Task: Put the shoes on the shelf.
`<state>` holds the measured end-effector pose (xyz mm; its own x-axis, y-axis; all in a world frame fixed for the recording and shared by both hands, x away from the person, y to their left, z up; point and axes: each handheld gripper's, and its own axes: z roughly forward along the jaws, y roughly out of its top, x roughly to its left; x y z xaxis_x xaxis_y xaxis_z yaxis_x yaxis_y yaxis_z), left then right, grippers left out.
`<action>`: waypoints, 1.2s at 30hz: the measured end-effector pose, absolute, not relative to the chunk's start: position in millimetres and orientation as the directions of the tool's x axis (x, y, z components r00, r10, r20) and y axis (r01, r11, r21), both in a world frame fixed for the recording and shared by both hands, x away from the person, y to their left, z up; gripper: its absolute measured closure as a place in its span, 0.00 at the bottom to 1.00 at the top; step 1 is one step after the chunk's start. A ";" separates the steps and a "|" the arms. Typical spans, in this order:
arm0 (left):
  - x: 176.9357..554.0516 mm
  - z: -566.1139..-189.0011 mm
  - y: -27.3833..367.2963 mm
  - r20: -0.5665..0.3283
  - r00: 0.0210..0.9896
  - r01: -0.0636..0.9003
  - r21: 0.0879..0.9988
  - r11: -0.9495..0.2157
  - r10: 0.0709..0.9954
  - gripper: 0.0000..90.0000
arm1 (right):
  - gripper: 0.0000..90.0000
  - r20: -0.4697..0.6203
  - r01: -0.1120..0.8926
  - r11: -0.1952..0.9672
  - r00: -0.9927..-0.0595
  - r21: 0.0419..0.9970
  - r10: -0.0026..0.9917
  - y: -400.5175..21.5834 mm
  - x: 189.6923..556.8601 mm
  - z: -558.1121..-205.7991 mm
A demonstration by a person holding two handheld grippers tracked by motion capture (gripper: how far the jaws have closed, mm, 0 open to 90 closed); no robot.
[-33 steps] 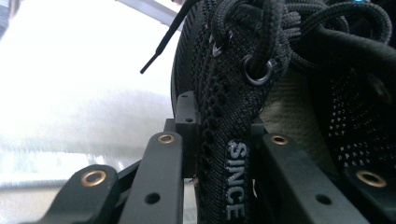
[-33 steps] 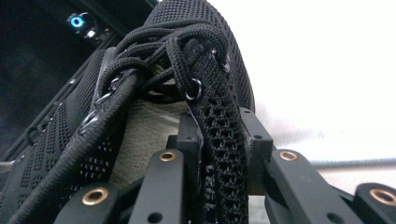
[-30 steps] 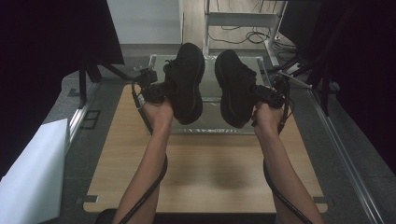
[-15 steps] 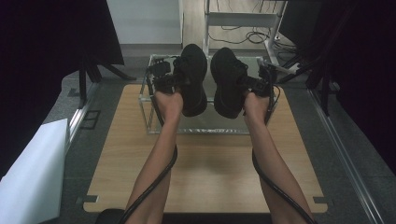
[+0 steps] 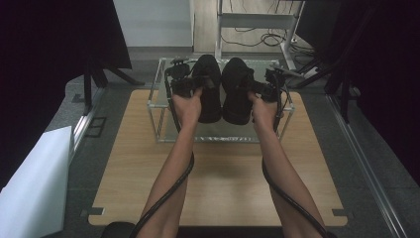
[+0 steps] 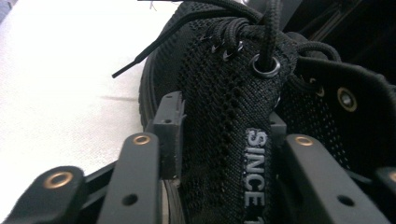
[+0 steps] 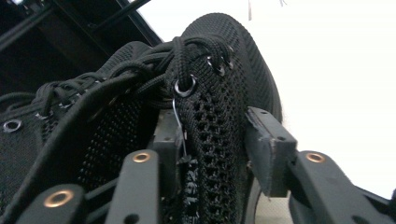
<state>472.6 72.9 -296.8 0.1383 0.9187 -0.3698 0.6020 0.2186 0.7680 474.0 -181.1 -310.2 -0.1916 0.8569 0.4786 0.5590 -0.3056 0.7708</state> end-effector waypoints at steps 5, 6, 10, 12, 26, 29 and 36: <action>475.2 -300.0 77.5 -0.396 0.163 0.613 0.758 0.221 0.904 0.59 | 0.56 0.451 0.549 -0.259 -0.249 0.795 0.857 -179.1 477.4 -311.5; 475.2 -300.1 77.6 -0.395 0.166 0.612 0.760 0.220 0.903 0.57 | 0.55 0.445 0.540 -0.248 -0.271 0.805 0.853 -178.3 478.2 -311.4; 473.0 -300.0 79.2 -0.412 0.202 0.603 0.767 0.218 0.889 0.52 | 0.50 0.389 0.524 -0.193 -0.295 0.830 0.873 -171.5 478.6 -309.0; 471.1 -298.2 81.5 -0.417 0.216 0.601 0.769 0.216 0.883 0.50 | 0.48 0.412 0.524 -0.208 -0.309 0.826 0.857 -176.5 478.9 -308.6; 427.6 -279.9 106.2 -0.409 0.373 0.540 0.826 0.163 0.833 0.53 | 0.52 0.462 0.498 -0.224 -0.427 0.838 0.777 -218.5 444.9 -292.2; 413.0 -283.3 111.8 -0.384 0.400 0.532 0.837 0.129 0.832 0.60 | 0.60 0.462 0.515 -0.197 -0.456 0.834 0.761 -228.1 429.7 -302.8; 384.5 -306.2 124.1 -0.374 0.447 0.533 0.841 0.094 0.813 0.75 | 0.76 0.476 0.545 -0.174 -0.479 0.820 0.737 -239.5 406.5 -322.3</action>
